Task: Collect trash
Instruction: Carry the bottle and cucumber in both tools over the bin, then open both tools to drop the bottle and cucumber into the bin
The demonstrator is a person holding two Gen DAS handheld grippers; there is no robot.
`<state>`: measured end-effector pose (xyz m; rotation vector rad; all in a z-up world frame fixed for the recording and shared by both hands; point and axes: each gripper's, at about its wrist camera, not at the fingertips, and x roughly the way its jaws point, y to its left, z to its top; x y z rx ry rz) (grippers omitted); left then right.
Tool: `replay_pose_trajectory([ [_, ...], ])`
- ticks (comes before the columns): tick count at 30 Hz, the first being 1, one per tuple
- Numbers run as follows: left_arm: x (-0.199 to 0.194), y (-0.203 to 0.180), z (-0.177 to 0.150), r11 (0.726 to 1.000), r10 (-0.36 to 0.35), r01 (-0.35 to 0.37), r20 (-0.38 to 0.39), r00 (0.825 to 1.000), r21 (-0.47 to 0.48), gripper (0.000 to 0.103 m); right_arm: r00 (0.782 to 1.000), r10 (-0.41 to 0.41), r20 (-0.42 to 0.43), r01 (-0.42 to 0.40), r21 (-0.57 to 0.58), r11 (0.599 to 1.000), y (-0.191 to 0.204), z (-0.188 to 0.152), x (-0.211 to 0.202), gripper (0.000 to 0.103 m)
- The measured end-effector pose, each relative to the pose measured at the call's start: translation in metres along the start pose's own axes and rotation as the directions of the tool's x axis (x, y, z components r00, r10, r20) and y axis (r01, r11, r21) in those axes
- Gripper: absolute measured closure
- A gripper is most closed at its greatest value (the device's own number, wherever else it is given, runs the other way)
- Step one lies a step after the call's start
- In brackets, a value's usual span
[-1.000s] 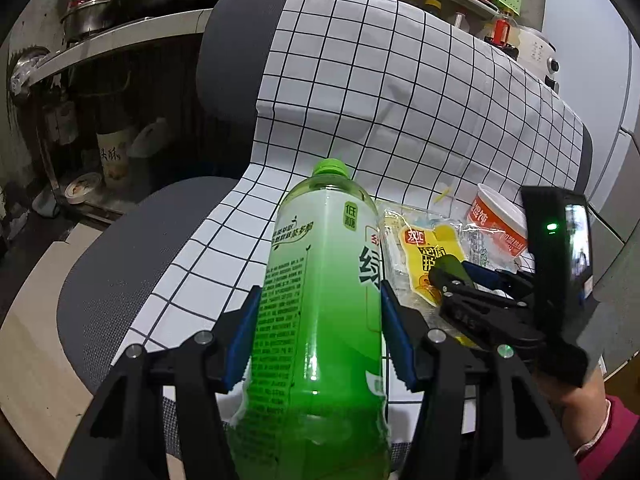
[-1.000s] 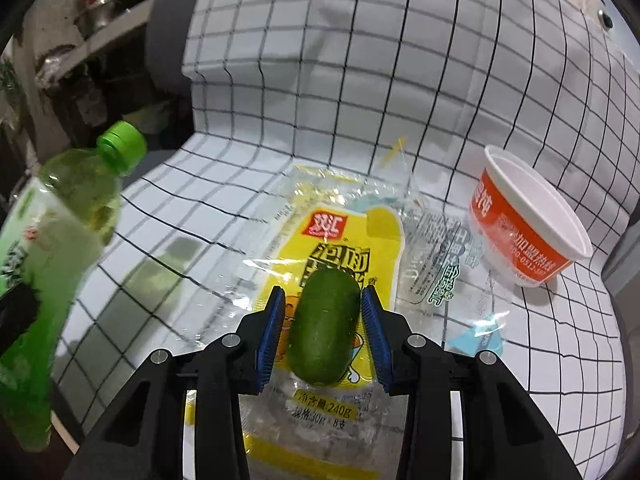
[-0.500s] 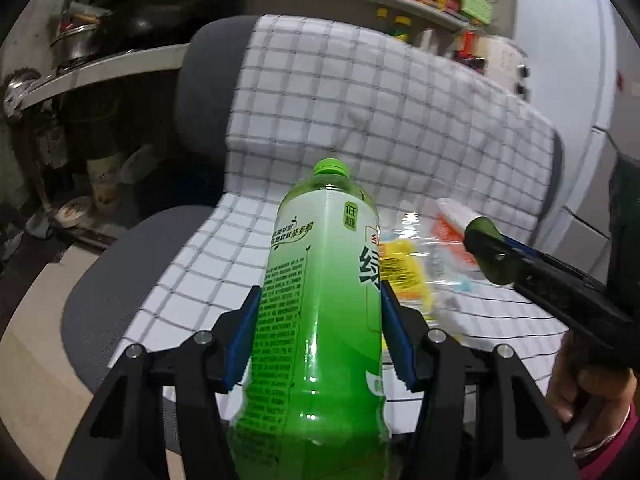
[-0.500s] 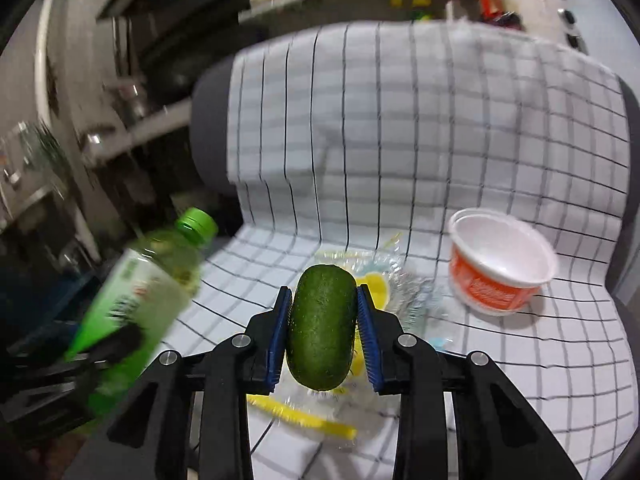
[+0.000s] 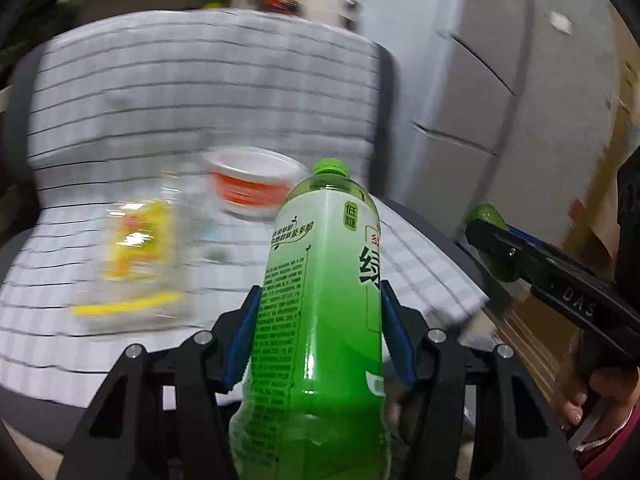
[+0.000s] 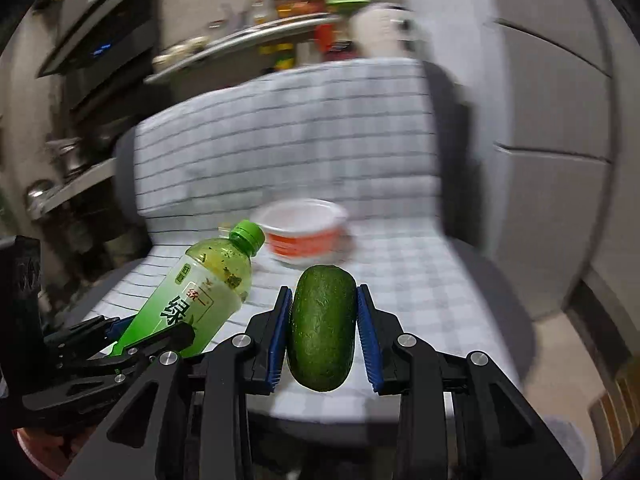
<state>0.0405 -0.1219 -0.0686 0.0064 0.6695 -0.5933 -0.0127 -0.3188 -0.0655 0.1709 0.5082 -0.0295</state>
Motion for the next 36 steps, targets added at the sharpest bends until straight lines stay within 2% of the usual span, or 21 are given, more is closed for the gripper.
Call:
replay_pose_trajectory([
  [4, 0.032, -0.056, -0.006, 0.991, -0.091, 0.097, -0.074, 0.993, 0.087, 0.048, 0.992, -0.12, -0.024, 0.122, 0.066, 0.99, -0.054, -0.024, -0.022, 0.07],
  [8, 0.057, -0.114, -0.011, 0.963, -0.175, 0.198, -0.137, 0.975, 0.182, 0.048, 0.971, -0.233, -0.047, 0.238, 0.154, 0.959, -0.111, -0.047, -0.051, 0.07],
  [13, 0.083, -0.188, -0.025, 0.898, -0.288, 0.342, -0.216, 0.933, 0.276, 0.048, 0.931, -0.359, -0.071, 0.365, 0.233, 0.901, -0.167, -0.072, -0.087, 0.07],
  [17, 0.107, -0.235, -0.042, 0.853, -0.342, 0.433, -0.315, 0.885, 0.29, 0.048, 0.903, -0.416, -0.107, 0.429, 0.286, 0.857, -0.2, -0.091, -0.102, 0.07],
  [21, 0.127, -0.256, -0.054, 0.835, -0.337, 0.458, -0.374, 0.864, 0.306, 0.048, 0.888, -0.433, -0.154, 0.459, 0.334, 0.823, -0.227, -0.11, -0.102, 0.07],
  [25, 0.143, -0.267, -0.061, 0.827, -0.326, 0.464, -0.4, 0.856, 0.318, 0.047, 0.885, -0.425, -0.188, 0.465, 0.362, 0.808, -0.244, -0.125, -0.095, 0.069],
  [29, 0.162, -0.277, -0.071, 0.821, -0.312, 0.473, -0.441, 0.842, 0.321, 0.046, 0.885, -0.409, -0.22, 0.465, 0.401, 0.789, -0.258, -0.133, -0.084, 0.068],
  [30, 0.165, -0.279, -0.07, 0.824, -0.307, 0.469, -0.445, 0.841, 0.318, 0.043, 0.888, -0.399, -0.226, 0.459, 0.419, 0.784, -0.263, -0.135, -0.082, 0.066],
  [31, 0.168, -0.28, -0.071, 0.823, -0.312, 0.475, -0.45, 0.837, 0.312, 0.033, 0.888, -0.397, -0.231, 0.459, 0.427, 0.779, -0.266, -0.136, -0.082, 0.066],
  [32, 0.17, -0.281, -0.071, 0.822, -0.32, 0.482, -0.453, 0.832, 0.305, 0.028, 0.888, -0.395, -0.236, 0.46, 0.432, 0.776, -0.269, -0.137, -0.081, 0.066],
  [36, 0.168, -0.273, -0.064, 0.83, -0.324, 0.476, -0.443, 0.836, 0.291, 0.026, 0.887, -0.399, -0.234, 0.463, 0.439, 0.77, -0.273, -0.133, -0.084, 0.065],
])
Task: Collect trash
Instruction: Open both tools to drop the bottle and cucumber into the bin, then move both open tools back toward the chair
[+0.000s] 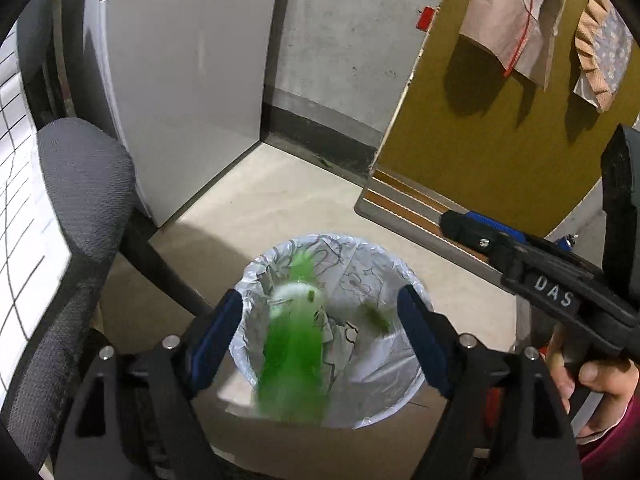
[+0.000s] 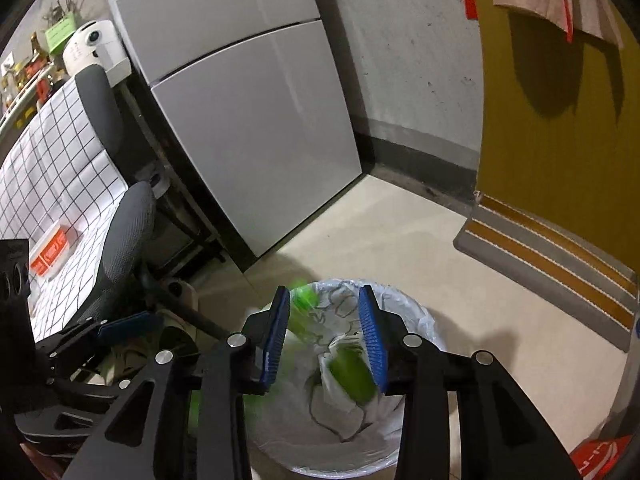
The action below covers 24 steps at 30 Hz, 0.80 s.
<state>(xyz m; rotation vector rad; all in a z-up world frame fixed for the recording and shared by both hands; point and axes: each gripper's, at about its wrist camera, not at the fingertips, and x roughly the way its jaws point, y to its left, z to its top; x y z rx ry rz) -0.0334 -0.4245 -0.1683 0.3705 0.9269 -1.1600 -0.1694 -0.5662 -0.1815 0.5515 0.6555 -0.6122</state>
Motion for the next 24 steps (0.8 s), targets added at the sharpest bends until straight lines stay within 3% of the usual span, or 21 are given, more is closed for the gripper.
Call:
replay_pose_trajectory([
  [8, -0.04, 0.036, -0.005, 0.993, 0.089, -0.082, 0.072, 0.993, -0.087, 0.026, 0.998, 0.054, 0.042, -0.052, -0.057, 0.997, 0.027, 0.012, -0.022, 0.065],
  [12, -0.075, 0.062, -0.023, 0.976, 0.194, -0.181, 0.106, 0.975, -0.126, 0.026, 0.992, 0.107, 0.063, -0.1, -0.112, 0.989, 0.06, 0.015, -0.034, 0.065],
  [17, -0.127, 0.096, -0.058, 0.932, 0.323, -0.29, 0.137, 0.937, -0.216, 0.026, 0.979, 0.194, 0.058, -0.179, -0.201, 0.963, 0.114, 0.013, -0.041, 0.055],
  [21, -0.165, 0.12, -0.082, 0.884, 0.421, -0.37, 0.141, 0.896, -0.286, 0.026, 0.959, 0.282, 0.009, -0.266, -0.308, 0.913, 0.18, 0.005, -0.039, 0.051],
  [24, -0.196, 0.141, -0.1, 0.842, 0.478, -0.406, 0.142, 0.867, -0.354, 0.026, 0.94, 0.339, -0.024, -0.322, -0.383, 0.866, 0.225, -0.002, -0.041, 0.043],
])
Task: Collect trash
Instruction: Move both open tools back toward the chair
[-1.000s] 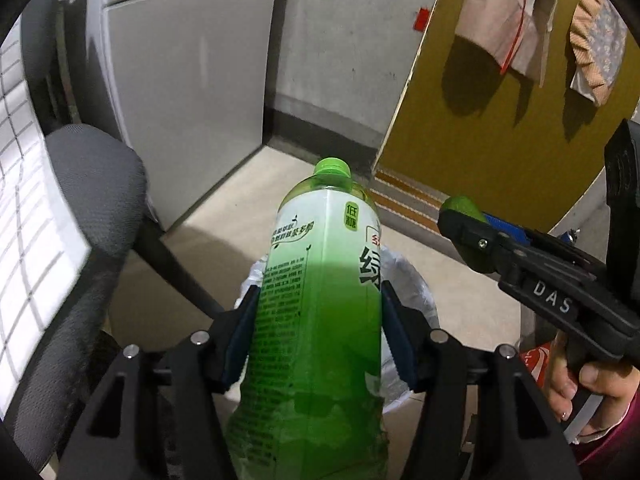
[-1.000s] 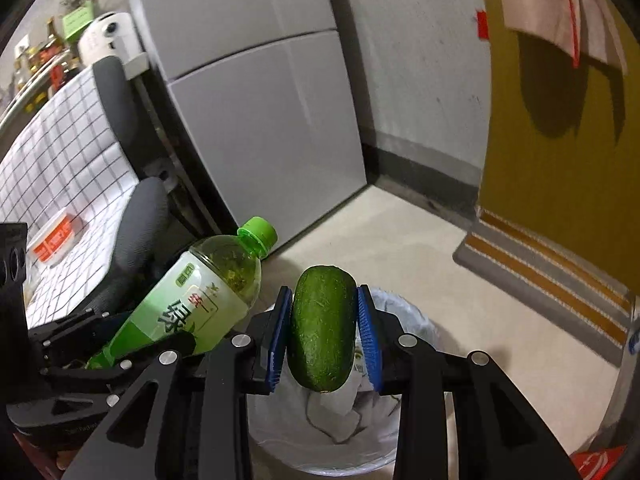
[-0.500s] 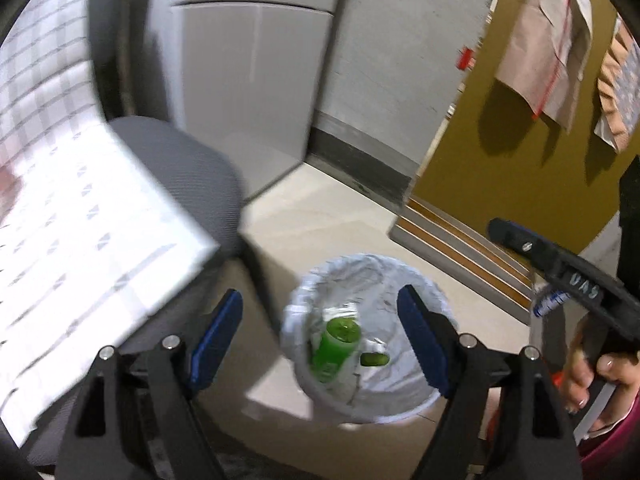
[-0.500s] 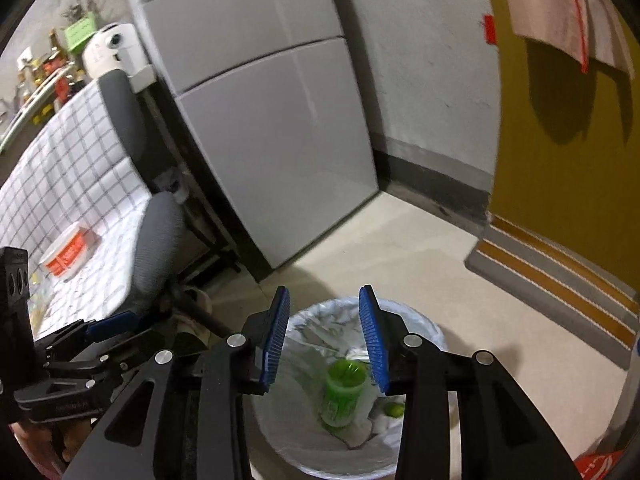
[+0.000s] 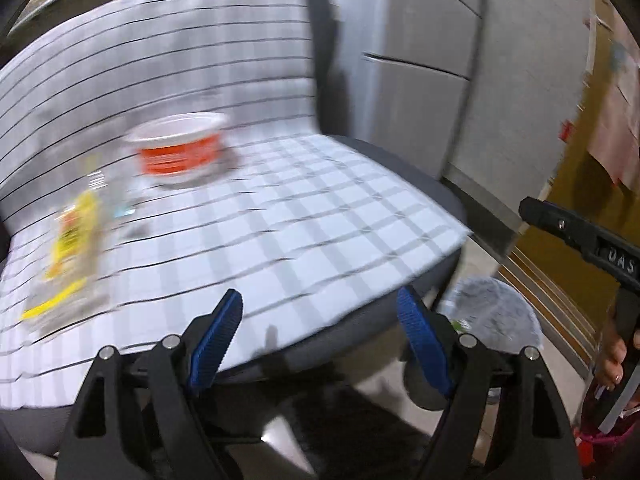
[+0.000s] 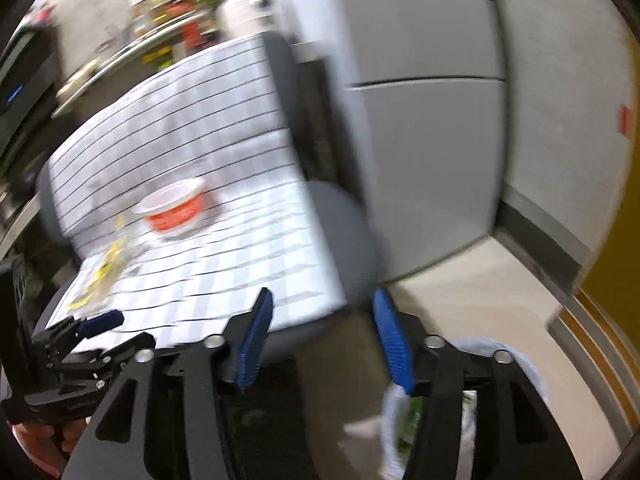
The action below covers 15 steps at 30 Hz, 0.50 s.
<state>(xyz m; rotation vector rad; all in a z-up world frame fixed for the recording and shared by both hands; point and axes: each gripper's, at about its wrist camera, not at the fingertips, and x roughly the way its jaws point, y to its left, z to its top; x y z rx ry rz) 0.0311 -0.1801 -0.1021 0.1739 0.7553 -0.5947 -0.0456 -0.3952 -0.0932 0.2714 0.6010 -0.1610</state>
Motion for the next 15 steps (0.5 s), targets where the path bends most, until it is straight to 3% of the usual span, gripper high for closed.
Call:
replay_pose_trajectory([
  [4, -0.027, 0.059, -0.005, 0.991, 0.108, -0.105, 0.02, 0.994, -0.087, 0.026, 0.995, 0.096, -0.017, -0.097, -0.118, 0.988, 0.067, 0.01, 0.019, 0.042],
  [7, -0.051, 0.106, -0.009, 0.966, 0.213, -0.205, 0.031, 0.977, -0.159, 0.026, 0.987, 0.155, -0.042, -0.16, -0.18, 0.97, 0.109, 0.015, 0.035, 0.042],
  [12, -0.081, 0.179, -0.022, 0.887, 0.394, -0.382, -0.006, 0.919, -0.26, 0.026, 0.968, 0.234, -0.091, -0.25, -0.253, 0.935, 0.171, 0.017, 0.061, 0.042],
  [15, -0.092, 0.211, -0.031, 0.846, 0.447, -0.431, -0.024, 0.894, -0.315, 0.026, 0.953, 0.279, -0.122, -0.303, -0.296, 0.906, 0.206, 0.018, 0.073, 0.042],
])
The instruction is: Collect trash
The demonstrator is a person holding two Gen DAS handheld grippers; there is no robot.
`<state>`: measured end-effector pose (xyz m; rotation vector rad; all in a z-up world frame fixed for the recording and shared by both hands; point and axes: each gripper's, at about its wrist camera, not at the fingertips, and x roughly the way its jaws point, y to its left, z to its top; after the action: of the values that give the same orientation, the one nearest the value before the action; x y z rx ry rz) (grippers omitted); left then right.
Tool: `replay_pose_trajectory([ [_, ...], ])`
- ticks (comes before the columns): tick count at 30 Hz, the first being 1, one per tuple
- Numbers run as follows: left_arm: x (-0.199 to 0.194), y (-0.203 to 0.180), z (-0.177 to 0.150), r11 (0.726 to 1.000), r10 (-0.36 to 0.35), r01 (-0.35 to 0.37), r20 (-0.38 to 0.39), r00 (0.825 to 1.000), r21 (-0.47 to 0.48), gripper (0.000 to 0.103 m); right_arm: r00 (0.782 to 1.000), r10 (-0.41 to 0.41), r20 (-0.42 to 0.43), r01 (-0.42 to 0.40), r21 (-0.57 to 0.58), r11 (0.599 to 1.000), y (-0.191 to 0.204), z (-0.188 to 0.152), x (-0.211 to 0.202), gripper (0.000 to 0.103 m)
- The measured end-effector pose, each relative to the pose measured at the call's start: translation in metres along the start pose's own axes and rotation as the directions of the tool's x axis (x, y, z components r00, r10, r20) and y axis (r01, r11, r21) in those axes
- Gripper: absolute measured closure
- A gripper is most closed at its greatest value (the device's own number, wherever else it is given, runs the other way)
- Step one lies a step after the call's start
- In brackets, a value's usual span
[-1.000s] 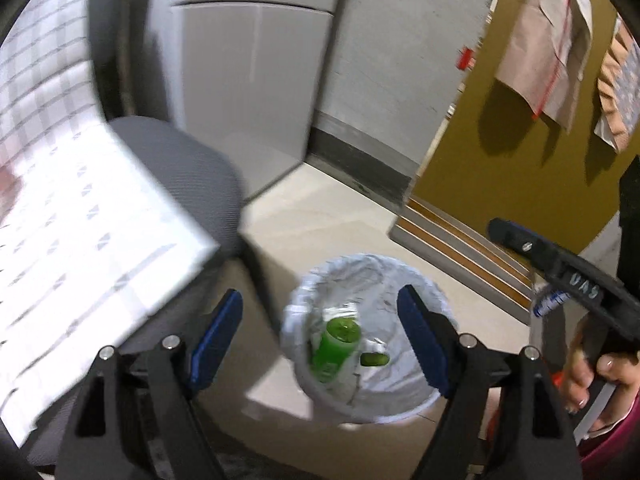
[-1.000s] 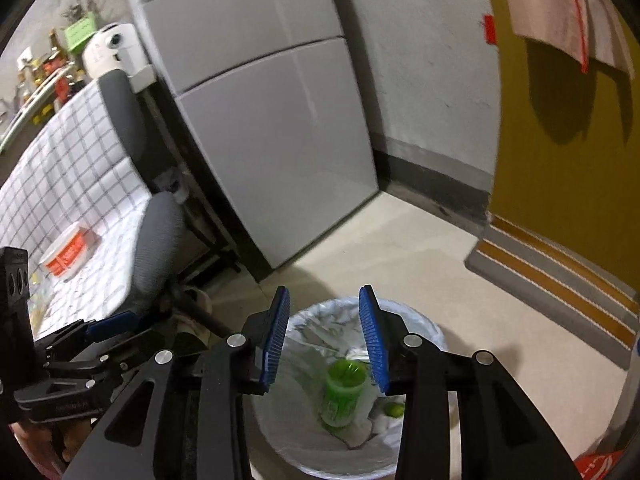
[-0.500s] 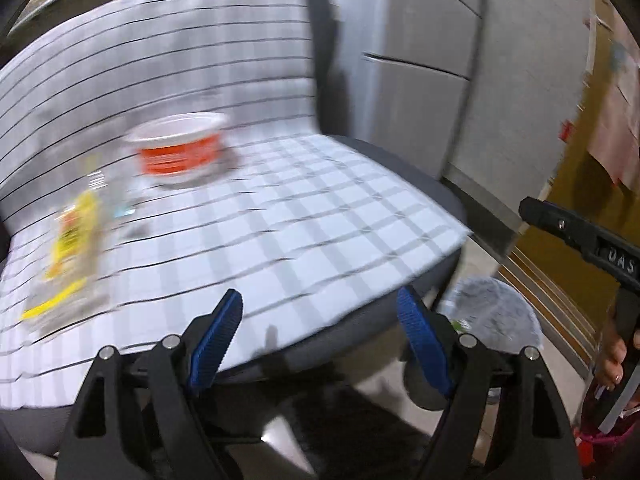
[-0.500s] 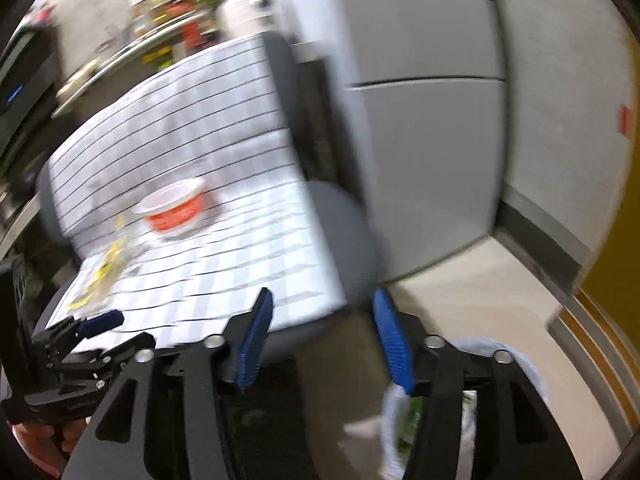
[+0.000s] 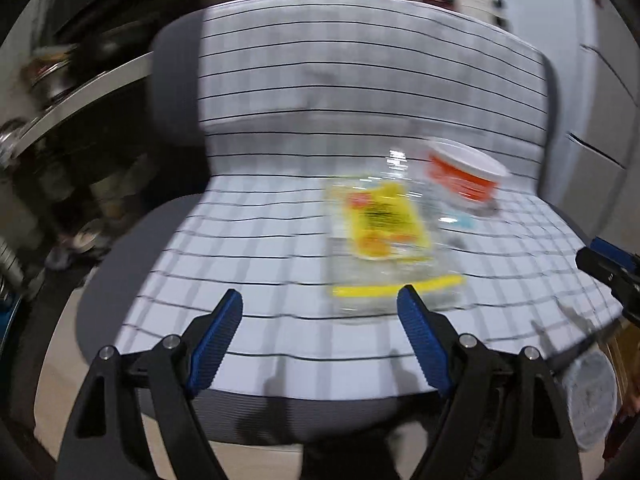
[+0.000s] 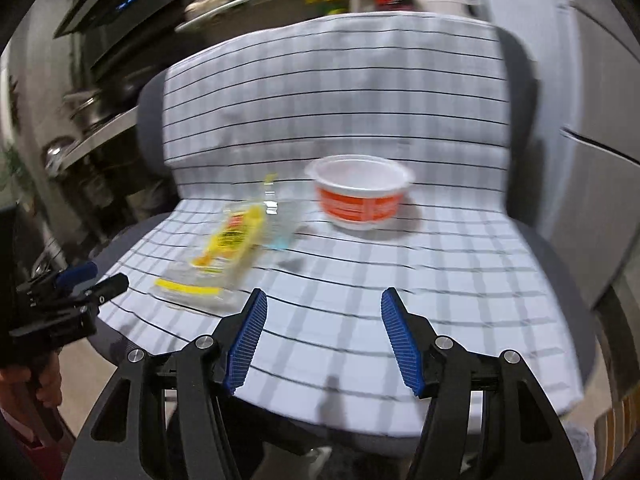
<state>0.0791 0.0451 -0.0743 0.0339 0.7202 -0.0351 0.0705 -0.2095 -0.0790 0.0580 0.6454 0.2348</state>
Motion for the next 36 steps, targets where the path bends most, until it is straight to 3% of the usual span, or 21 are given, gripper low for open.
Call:
replay_pose_trajectory([
  [2, 0.008, 0.015, 0.0, 1.0, 0.01, -0.01, -0.011, 1.0, -0.029, 0.026, 0.999, 0.042, -0.019, -0.042, -0.03, 0.999, 0.018, 0.008, 0.017, 0.044],
  [5, 0.022, 0.023, -0.002, 0.999, 0.008, -0.009, -0.035, 0.999, -0.04, 0.026, 0.994, 0.087, -0.061, -0.09, -0.046, 0.995, 0.036, 0.015, 0.043, 0.061],
  [8, 0.042, 0.02, -0.004, 0.999, -0.028, 0.027, -0.074, 0.997, -0.025, 0.034, 0.99, 0.103, -0.094, -0.11, -0.067, 0.992, 0.05, 0.024, 0.071, 0.069],
  [15, 0.066, 0.021, 0.003, 0.994, -0.099, 0.097, -0.057, 0.993, -0.046, 0.046, 0.987, 0.107, -0.12, -0.113, -0.046, 0.992, 0.056, 0.048, 0.12, 0.07],
  [19, 0.084, 0.02, 0.006, 0.995, -0.092, 0.089, -0.095, 0.991, -0.037, 0.056, 0.983, 0.104, -0.154, -0.106, -0.004, 0.994, 0.048, 0.057, 0.147, 0.07],
  [28, 0.091, 0.017, 0.002, 0.998, -0.069, 0.069, -0.105, 0.992, -0.005, 0.057, 0.969, 0.141, -0.205, -0.143, 0.007, 0.99, 0.054, 0.054, 0.164, 0.07],
  [30, 0.092, 0.017, 0.001, 0.998, -0.064, 0.064, -0.102, 0.993, -0.004, 0.057, 0.972, 0.117, -0.206, -0.126, -0.031, 0.992, 0.063, 0.052, 0.165, 0.07],
  [31, 0.093, 0.017, 0.002, 0.998, -0.065, 0.065, -0.103, 0.993, -0.008, 0.057, 0.973, 0.105, -0.204, -0.115, -0.038, 0.993, 0.065, 0.052, 0.165, 0.071],
  [32, 0.093, 0.017, 0.003, 0.998, -0.064, 0.063, -0.107, 0.992, -0.012, 0.057, 0.976, 0.09, -0.2, -0.101, -0.045, 0.994, 0.066, 0.052, 0.165, 0.09],
  [33, 0.093, 0.017, 0.004, 0.998, -0.061, 0.06, -0.107, 0.992, -0.011, 0.057, 0.978, 0.093, -0.184, -0.102, -0.038, 0.994, 0.066, 0.053, 0.162, 0.1],
  [36, 0.09, 0.019, 0.009, 0.999, -0.048, 0.047, -0.104, 0.993, -0.012, 0.057, 0.987, 0.124, -0.102, -0.125, -0.009, 0.992, 0.062, 0.062, 0.142, 0.101],
])
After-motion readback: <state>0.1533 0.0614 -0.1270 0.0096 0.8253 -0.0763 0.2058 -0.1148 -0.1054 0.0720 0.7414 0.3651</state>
